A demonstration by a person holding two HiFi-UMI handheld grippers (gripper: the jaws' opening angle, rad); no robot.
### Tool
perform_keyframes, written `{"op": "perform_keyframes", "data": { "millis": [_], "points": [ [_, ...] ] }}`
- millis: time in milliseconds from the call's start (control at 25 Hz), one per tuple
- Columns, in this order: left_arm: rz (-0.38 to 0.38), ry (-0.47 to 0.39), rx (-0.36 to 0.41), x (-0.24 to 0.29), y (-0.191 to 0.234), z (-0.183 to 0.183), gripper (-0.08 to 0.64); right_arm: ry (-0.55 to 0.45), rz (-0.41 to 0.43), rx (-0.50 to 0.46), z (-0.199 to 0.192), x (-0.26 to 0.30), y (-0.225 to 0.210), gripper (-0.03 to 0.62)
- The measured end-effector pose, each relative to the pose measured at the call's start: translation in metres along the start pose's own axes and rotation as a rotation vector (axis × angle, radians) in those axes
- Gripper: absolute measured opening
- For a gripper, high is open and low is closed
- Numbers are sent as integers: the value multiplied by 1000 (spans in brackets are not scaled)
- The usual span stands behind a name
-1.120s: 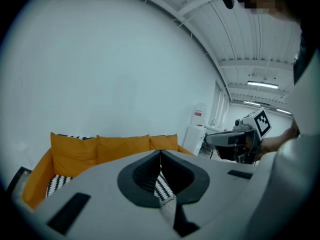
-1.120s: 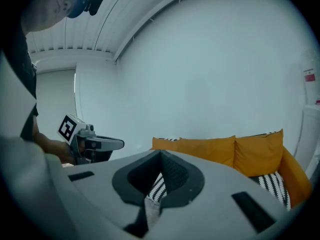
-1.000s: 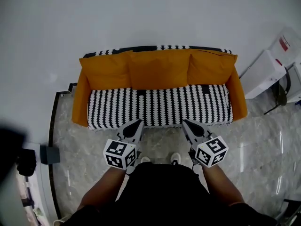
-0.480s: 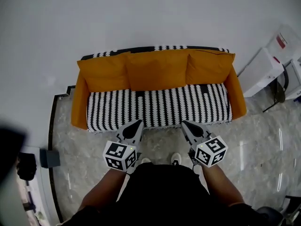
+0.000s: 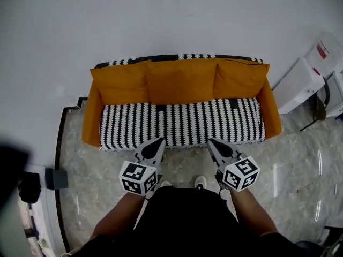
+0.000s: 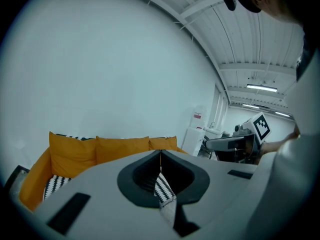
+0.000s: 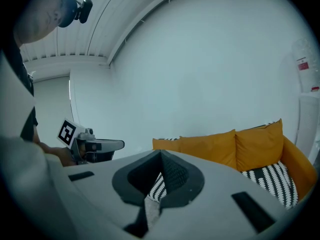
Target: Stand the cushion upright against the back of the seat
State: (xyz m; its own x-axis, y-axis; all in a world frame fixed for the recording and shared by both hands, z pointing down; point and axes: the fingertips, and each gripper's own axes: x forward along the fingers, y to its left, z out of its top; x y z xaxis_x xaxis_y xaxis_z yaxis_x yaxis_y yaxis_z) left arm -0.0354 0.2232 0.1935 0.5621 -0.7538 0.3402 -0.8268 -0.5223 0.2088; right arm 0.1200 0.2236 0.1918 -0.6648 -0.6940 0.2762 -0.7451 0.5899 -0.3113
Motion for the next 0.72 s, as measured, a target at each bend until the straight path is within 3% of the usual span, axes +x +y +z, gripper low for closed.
{"op": "perform_keyframes", "data": {
  "millis": [720],
  "points": [
    [-6, 1, 13, -6, -12, -3, 17, 17, 13, -27, -4, -8, 4, 35]
  ]
}}
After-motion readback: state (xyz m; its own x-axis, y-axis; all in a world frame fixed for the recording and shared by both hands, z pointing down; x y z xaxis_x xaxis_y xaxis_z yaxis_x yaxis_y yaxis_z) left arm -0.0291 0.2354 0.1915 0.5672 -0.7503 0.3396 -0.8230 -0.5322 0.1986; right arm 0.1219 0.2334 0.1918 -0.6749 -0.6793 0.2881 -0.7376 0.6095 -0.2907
